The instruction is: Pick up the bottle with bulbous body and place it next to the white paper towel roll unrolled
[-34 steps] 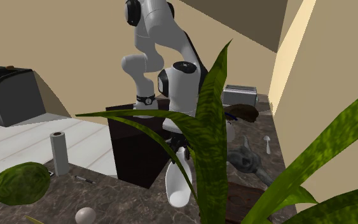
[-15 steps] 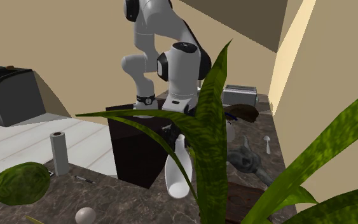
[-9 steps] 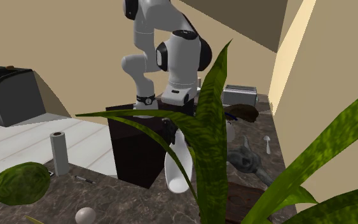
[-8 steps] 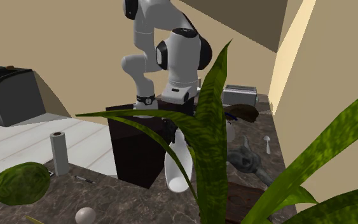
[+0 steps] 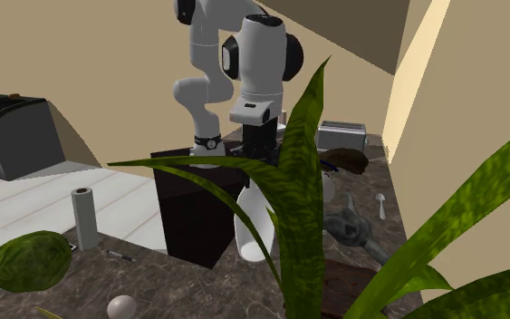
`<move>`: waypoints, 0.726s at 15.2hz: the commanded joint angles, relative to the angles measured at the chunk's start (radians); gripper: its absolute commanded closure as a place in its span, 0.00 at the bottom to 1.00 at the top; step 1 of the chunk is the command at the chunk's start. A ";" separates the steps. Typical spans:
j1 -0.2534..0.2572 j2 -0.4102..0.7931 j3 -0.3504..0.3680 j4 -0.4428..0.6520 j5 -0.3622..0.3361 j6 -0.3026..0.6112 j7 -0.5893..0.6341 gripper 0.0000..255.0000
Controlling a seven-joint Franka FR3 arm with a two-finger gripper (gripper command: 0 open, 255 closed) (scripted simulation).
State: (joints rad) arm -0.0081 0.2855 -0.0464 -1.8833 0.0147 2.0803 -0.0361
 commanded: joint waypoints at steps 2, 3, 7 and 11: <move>0.000 -0.016 -0.001 0.022 -0.001 -0.037 0.000 1.00; 0.000 -0.021 -0.001 0.028 -0.001 -0.049 0.000 1.00; 0.000 -0.041 -0.001 0.056 -0.003 -0.097 0.001 1.00; 0.000 -0.059 -0.001 0.087 -0.004 -0.146 0.001 1.00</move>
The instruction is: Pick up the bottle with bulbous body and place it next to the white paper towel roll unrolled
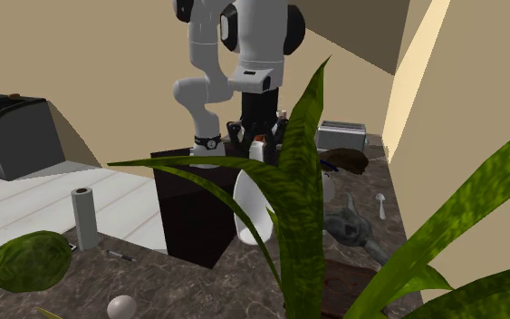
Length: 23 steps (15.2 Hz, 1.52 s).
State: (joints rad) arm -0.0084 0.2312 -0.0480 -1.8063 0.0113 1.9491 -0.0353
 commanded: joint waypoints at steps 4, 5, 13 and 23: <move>0.000 -0.019 0.000 0.045 -0.001 -0.064 0.001 1.00; 0.000 -0.022 0.000 0.055 -0.001 -0.076 0.001 1.00; 0.000 -0.039 -0.001 0.139 -0.002 -0.179 0.002 1.00; 0.000 -0.041 -0.001 0.272 -0.003 -0.312 0.002 1.00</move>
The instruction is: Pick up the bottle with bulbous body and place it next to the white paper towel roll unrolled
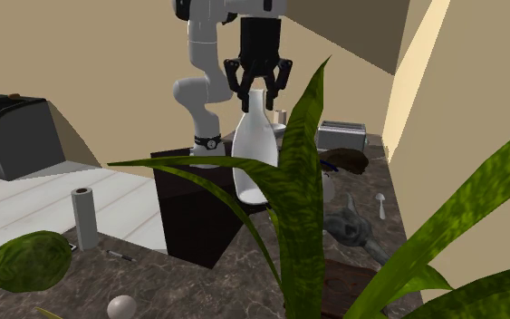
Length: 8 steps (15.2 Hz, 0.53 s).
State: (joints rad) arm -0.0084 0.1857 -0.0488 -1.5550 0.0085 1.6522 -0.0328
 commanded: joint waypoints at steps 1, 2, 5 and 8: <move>0.000 0.006 0.000 0.035 0.000 -0.030 0.000 1.00; 0.000 0.006 0.000 0.042 0.000 -0.035 0.000 1.00; -0.033 -0.058 -0.024 -0.045 -0.005 -0.014 -0.057 1.00; -0.065 -0.114 -0.051 -0.116 -0.012 0.003 -0.116 1.00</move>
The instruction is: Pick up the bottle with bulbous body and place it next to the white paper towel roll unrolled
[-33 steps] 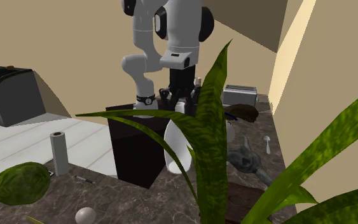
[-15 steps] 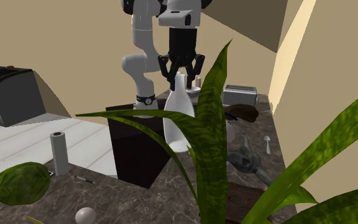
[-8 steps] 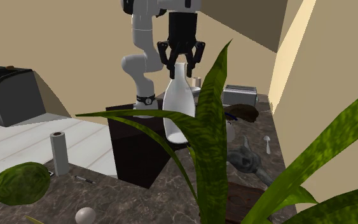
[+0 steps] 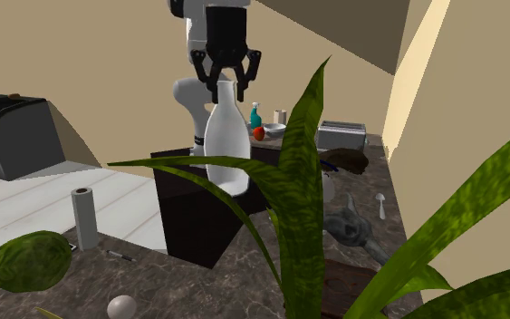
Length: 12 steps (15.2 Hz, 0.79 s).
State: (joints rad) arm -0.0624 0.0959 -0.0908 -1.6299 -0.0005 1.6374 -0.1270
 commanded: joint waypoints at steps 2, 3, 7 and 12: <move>-0.033 -0.057 -0.029 -0.082 -0.009 0.026 -0.061 1.00; -0.043 -0.072 -0.039 -0.100 -0.013 0.030 -0.082 1.00; -0.086 -0.122 -0.082 -0.159 -0.028 0.042 -0.165 1.00; -0.140 -0.163 -0.140 -0.206 -0.048 0.052 -0.273 1.00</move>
State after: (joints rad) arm -0.1932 -0.0616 -0.2205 -1.8283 -0.0450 1.6851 -0.3791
